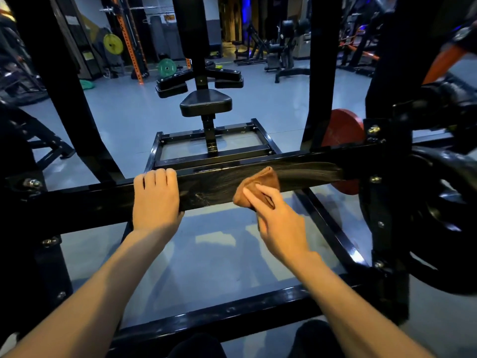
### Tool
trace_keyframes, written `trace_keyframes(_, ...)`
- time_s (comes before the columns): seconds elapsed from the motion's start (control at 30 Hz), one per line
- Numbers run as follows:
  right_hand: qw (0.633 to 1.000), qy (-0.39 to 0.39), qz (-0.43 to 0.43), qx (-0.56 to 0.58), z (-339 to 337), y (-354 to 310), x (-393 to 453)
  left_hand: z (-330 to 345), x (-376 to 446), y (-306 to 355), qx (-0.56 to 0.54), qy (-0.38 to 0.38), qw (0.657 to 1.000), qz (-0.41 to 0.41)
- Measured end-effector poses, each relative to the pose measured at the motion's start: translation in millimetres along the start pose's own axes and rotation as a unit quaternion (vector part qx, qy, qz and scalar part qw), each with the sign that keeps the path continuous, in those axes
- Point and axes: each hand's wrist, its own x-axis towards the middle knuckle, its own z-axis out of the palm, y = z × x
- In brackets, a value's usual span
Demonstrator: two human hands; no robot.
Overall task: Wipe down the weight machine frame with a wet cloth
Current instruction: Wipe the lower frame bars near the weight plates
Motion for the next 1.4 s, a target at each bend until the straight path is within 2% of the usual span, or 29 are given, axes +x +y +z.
trace_keyframes(0.03,1.0,0.0,-0.019,-0.023,-9.2,21.9,-1.7,0.3,-0.3,-0.5,-0.005,0.001,1.0,0.002)
trace_keyframes(0.07,1.0,0.014,0.005,-0.027,-20.5,43.2,-3.1,1.1,0.4,0.0,-0.008,0.004,1.0,0.001)
trace_keyframes(0.13,0.989,0.098,0.114,-0.002,-46.2,78.9,-6.0,3.0,2.1,3.4,-0.004,0.009,1.0,-0.006)
trace_keyframes(0.23,0.911,0.238,0.337,0.018,-65.4,107.6,12.1,4.7,3.8,8.2,0.01,0.0,1.0,-0.018)
trace_keyframes(0.3,0.863,0.296,0.408,0.045,-56.2,98.3,31.5,6.0,3.0,7.9,0.012,-0.007,1.0,-0.022)
trace_keyframes(0.33,0.858,0.313,0.402,0.064,-47.1,82.3,39.2,6.6,2.7,7.6,0.01,-0.003,1.0,-0.02)
trace_keyframes(0.37,0.872,0.314,0.367,0.079,-37.9,61.7,43.2,7.0,3.1,7.9,0.007,0.001,1.0,-0.018)
trace_keyframes(0.4,0.901,0.289,0.311,0.084,-26.9,39.1,42.8,7.8,3.0,7.3,0.004,0.002,1.0,-0.016)
trace_keyframes(0.5,0.986,0.11,0.118,0.052,-7.6,-2.6,27.0,7.8,2.7,4.2,-0.006,0.006,1.0,-0.007)
trace_keyframes(0.57,0.999,0.032,-0.005,-0.022,-14.1,12.4,17.9,6.6,2.4,2.8,-0.013,0.009,1.0,0.0)
trace_keyframes(0.6,0.999,0.013,-0.03,-0.044,-22.0,29.0,13.8,6.6,2.4,2.7,-0.01,0.01,1.0,-0.001)
trace_keyframes(0.67,0.999,0.03,0.01,-0.042,-41.6,60.9,6.7,8.4,3.1,3.2,-0.008,0.02,1.0,-0.004)
trace_keyframes(0.73,0.984,0.1,0.149,-0.008,-63.5,84.8,2.3,9.6,2.1,7.4,-0.02,0.038,0.999,-0.019)
trace_keyframes(0.77,0.96,0.142,0.242,0.017,-70.6,93.9,1.7,9.9,-0.2,11.2,-0.031,0.04,0.998,-0.032)
trace_keyframes(0.83,0.884,0.197,0.418,0.075,-75.2,106.3,-3.9,5.6,-12.6,26.9,-0.04,0.011,0.998,-0.04)
trace_keyframes(0.9,0.785,0.22,0.528,0.239,-71.8,103.3,-17.7,3.5,-31.4,51.0,-0.102,0.045,0.994,-0.009)
trace_keyframes(0.93,0.722,0.201,0.565,0.346,-70.0,96.3,-26.8,3.8,-42.8,65.8,-0.154,0.081,0.985,0.009)
trace_keyframes(1.0,0.593,0.107,0.593,0.534,-69.0,73.6,-43.9,6.1,-64.1,94.6,-0.251,0.118,0.96,0.032)
trace_keyframes(1.03,0.534,0.058,0.59,0.603,-69.1,61.4,-51.1,6.4,-72.9,108.0,-0.303,0.103,0.947,0.029)
trace_keyframes(1.1,0.421,-0.006,0.58,0.697,-65.5,47.2,-65.6,4.5,-88.3,131.5,-0.417,0.036,0.908,-0.003)
trace_keyframes(1.13,0.377,-0.021,0.584,0.718,-64.6,41.2,-68.6,1.3,-94.5,140.8,-0.476,-0.006,0.879,-0.025)
trace_keyframes(1.2,0.264,-0.043,0.57,0.777,-70.1,26.2,-72.5,-10.6,-103.8,152.9,-0.582,-0.071,0.807,-0.067)
trace_keyframes(1.23,0.244,-0.043,0.57,0.783,-73.9,16.1,-70.6,-17.7,-106.8,156.9,-0.62,-0.095,0.775,-0.075)
trace_keyframes(1.27,0.246,-0.042,0.573,0.781,-74.1,10.8,-69.5,-25.6,-109.7,159.8,-0.653,-0.111,0.746,-0.07)
trace_keyframes(1.33,0.308,-0.037,0.589,0.747,-75.4,0.7,-66.2,-36.7,-113.5,164.0,-0.709,-0.147,0.688,-0.034)
trace_keyframes(1.37,0.327,-0.024,0.588,0.739,-74.9,-0.4,-67.9,-39.3,-115.5,165.6,-0.719,-0.174,0.673,-0.017)
trace_keyframes(1.4,0.333,-0.02,0.586,0.738,-74.7,-2.3,-67.7,-39.6,-116.8,167.2,-0.709,-0.195,0.677,-0.004)
